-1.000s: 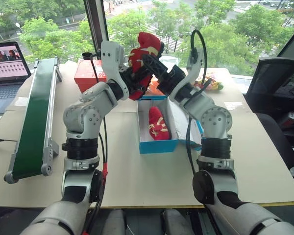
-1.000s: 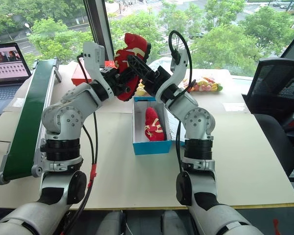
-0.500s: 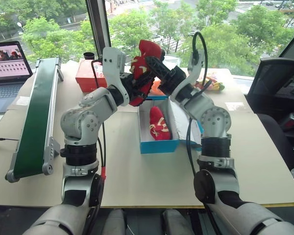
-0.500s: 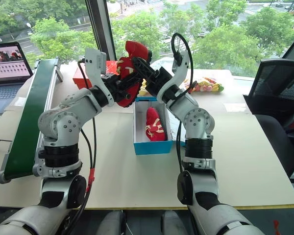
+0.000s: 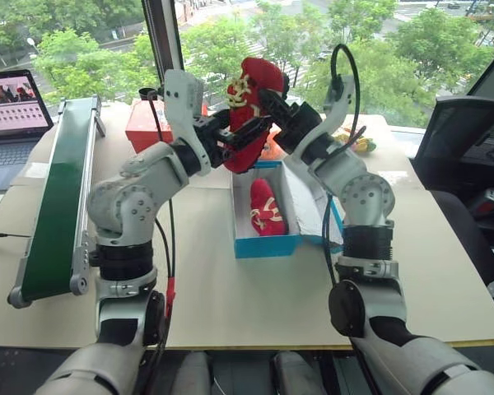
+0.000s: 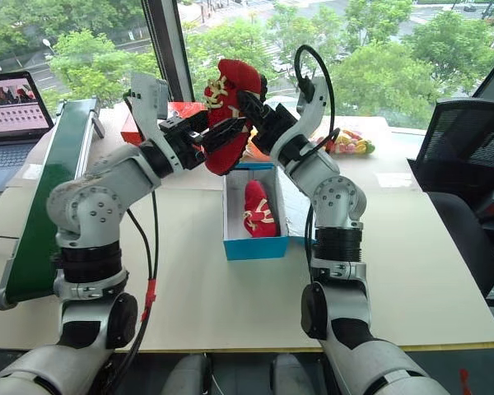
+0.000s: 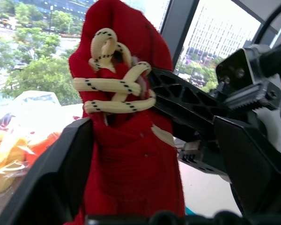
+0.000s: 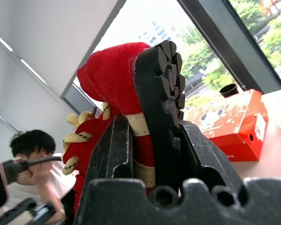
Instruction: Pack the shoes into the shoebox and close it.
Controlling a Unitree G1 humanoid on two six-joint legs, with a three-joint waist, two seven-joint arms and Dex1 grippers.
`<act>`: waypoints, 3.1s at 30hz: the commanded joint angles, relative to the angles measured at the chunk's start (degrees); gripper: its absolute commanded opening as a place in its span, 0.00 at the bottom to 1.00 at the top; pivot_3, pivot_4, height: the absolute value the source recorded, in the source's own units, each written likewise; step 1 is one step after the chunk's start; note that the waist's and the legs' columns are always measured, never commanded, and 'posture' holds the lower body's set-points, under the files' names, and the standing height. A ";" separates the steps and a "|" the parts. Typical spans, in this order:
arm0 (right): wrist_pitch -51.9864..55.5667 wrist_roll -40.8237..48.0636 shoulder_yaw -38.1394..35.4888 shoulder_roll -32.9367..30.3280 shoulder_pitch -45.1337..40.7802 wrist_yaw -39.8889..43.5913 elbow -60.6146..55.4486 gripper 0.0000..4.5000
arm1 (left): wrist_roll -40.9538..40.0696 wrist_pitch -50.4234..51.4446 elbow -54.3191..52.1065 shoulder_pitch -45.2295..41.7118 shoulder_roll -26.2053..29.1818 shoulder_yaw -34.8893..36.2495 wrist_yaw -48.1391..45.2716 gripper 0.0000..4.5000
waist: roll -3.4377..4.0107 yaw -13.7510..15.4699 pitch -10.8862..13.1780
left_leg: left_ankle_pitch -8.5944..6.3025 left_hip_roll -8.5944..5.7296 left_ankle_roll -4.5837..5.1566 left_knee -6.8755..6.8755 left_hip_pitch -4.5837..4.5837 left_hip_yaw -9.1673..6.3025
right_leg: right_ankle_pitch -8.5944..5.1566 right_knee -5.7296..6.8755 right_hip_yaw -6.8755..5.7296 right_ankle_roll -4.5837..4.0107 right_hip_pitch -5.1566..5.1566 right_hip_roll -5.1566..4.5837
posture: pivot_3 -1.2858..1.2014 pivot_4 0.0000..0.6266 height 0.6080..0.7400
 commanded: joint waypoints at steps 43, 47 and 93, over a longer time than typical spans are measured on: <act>3.75 -18.93 17.44 -3.86 8.03 12.76 0.24 0.18 | -5.47 1.98 -19.37 18.52 2.92 3.84 -3.91 0.99 | -0.04 1.06 0.03 | 0.06 0.01 0.04 0.29 -0.61 -0.02 | 0.00 0.50 0.00 -0.01 -0.69 0.02 | 0.52 0.24 0.99; 4.51 -21.38 20.87 -4.79 8.46 14.33 2.47 0.18 | -6.12 2.55 -20.57 19.77 3.20 4.85 -3.32 0.99 | -0.04 1.08 0.02 | 0.06 0.02 0.04 0.29 -0.60 -0.02 | 0.00 0.50 0.00 -0.01 -0.68 0.03 | 0.52 0.24 0.99; -16.03 -44.41 31.48 -1.08 5.53 26.84 31.27 0.18 | -7.76 4.15 -25.10 21.84 3.51 5.00 0.36 0.99 | -0.32 1.71 -0.24 | 0.03 0.02 0.01 -0.28 1.23 -0.07 | -0.24 -0.06 -0.22 -0.21 1.18 -0.04 | 0.52 0.24 0.99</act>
